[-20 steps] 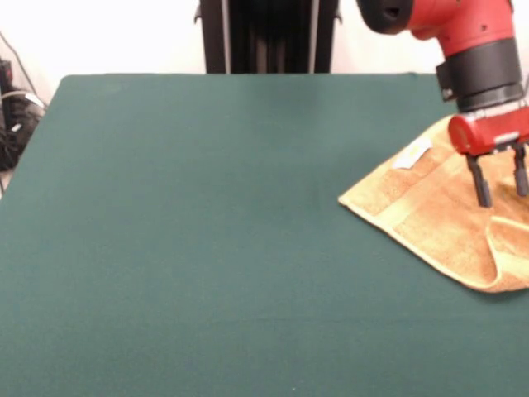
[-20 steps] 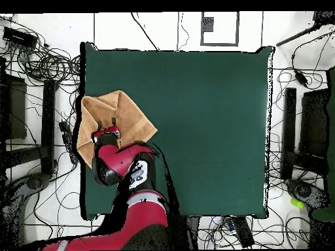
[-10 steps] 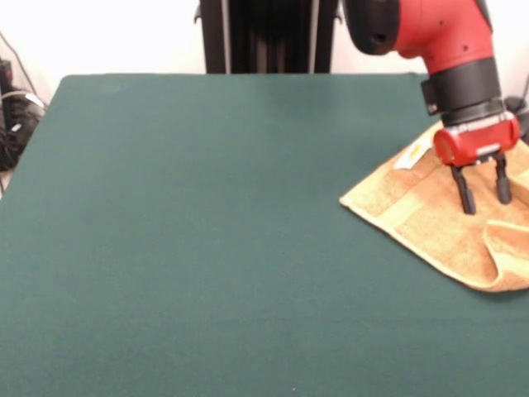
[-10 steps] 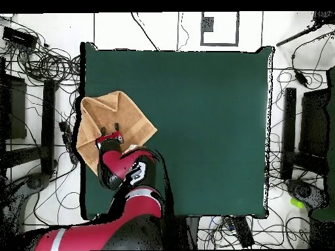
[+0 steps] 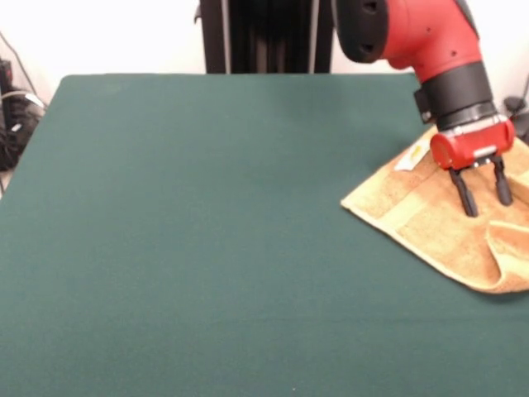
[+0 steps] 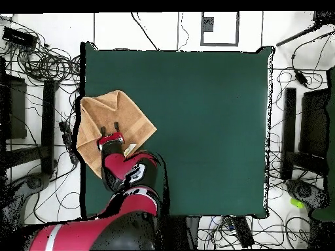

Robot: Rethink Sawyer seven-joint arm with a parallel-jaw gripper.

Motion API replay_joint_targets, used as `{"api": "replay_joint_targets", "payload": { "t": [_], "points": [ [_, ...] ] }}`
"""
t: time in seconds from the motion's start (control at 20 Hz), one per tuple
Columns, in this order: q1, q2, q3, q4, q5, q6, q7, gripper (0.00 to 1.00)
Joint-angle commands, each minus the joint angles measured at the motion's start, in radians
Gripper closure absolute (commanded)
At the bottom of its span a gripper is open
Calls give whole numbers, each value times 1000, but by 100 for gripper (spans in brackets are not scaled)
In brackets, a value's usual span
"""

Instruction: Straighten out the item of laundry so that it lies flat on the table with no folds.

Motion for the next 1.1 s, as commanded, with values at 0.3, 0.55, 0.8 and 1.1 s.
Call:
{"api": "replay_joint_targets", "payload": {
  "t": [0.3, 0.55, 0.8, 1.1],
  "points": [
    [59, 132, 67, -224, 228, 144, 69, 0],
    [68, 167, 61, -344, 304, 234, 31, 0],
    [109, 159, 12, -389, 407, 260, 15, 0],
    [124, 139, -40, -383, 400, 249, 17, 0]
  ]
}}
